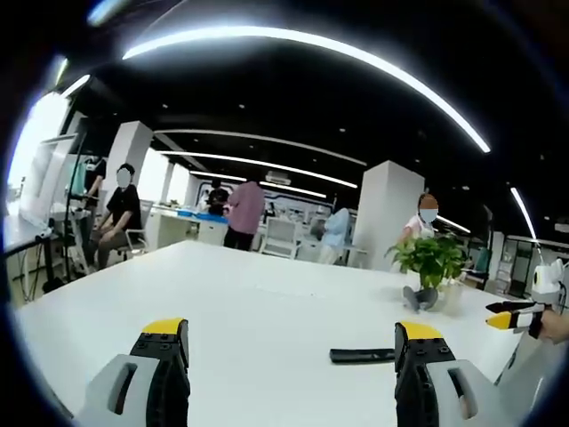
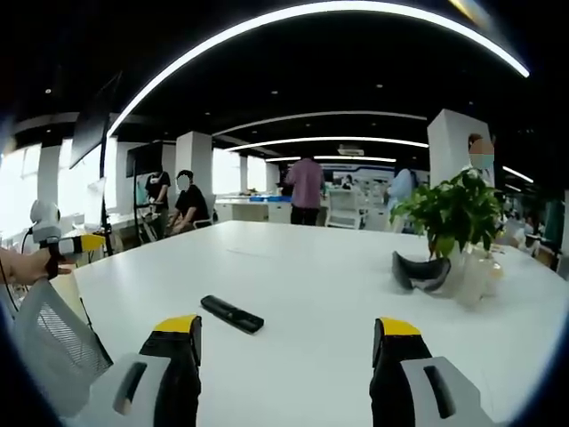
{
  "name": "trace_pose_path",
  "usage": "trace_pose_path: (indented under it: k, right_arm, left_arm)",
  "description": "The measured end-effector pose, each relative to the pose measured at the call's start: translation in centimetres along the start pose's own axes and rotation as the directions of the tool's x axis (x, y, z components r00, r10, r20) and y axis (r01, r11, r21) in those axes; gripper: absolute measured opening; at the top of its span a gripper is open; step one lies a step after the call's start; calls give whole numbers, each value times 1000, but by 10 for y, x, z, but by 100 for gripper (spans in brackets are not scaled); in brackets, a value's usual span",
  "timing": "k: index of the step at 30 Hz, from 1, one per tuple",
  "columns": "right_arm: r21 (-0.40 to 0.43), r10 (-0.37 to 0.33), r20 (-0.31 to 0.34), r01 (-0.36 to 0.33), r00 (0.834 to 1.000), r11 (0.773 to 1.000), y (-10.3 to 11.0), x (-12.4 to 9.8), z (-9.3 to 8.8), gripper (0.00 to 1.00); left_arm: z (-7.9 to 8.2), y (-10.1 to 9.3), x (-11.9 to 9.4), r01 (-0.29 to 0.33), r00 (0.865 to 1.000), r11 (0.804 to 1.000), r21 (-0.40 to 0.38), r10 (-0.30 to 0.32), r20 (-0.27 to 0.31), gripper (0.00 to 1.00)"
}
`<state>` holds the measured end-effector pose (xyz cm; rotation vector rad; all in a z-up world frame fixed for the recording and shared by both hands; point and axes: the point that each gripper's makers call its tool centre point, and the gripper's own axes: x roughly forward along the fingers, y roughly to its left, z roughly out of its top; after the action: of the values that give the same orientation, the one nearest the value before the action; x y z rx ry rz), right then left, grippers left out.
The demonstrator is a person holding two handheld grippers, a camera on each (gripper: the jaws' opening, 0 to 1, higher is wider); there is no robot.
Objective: Press the specified remote control buttons in sequence, fully releasing each button before pressing the next.
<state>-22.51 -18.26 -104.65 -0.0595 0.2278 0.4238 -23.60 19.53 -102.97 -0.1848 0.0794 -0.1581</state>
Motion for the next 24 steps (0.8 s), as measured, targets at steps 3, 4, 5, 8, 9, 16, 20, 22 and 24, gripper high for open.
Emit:
trace_pose_path:
  k: [3,4,5,8,9,16,20,22,24]
  right_arm:
    - [3,-2,0,2,1000,1000,-1,0,0,77]
    - [4,-3,-2,3,1000,1000,-1,0,0,77]
    - [5,-2,-2,2,1000,1000,-1,0,0,77]
    - [2,1,-2,-1,1000,1000,0,0,0,76]
    - [1,3,-1,-3,1000,1000,0,0,0,76]
    - [4,12,5,-12,1000,1000,2,0,1,76]
    - [-15,40,10,-40,999,999,9,0,3,76]
    - [-21,52,10,-52,999,998,11,0,3,75]
    - [-22,60,6,-59,998,998,13,1,2,75]
  left_arm:
    - [0,1,-1,-5,1000,1000,-3,5,2,100]
    - [0,1,-1,-7,1000,1000,-4,7,3,100]
    - [1,1,-1,-8,1000,1000,-6,8,4,100]
    - [1,1,-2,-10,1000,1000,-10,10,6,100]
    - [1,1,-2,-9,1000,1000,-11,9,4,100]
    - [-3,-2,0,1,1000,1000,-1,-1,-19,100]
    - [-5,-5,1,9,999,1000,-10,-10,-33,100]
    - [-7,-8,2,14,999,1000,3,-14,-49,100]
    - [-10,-11,4,28,998,999,23,-26,-65,100]
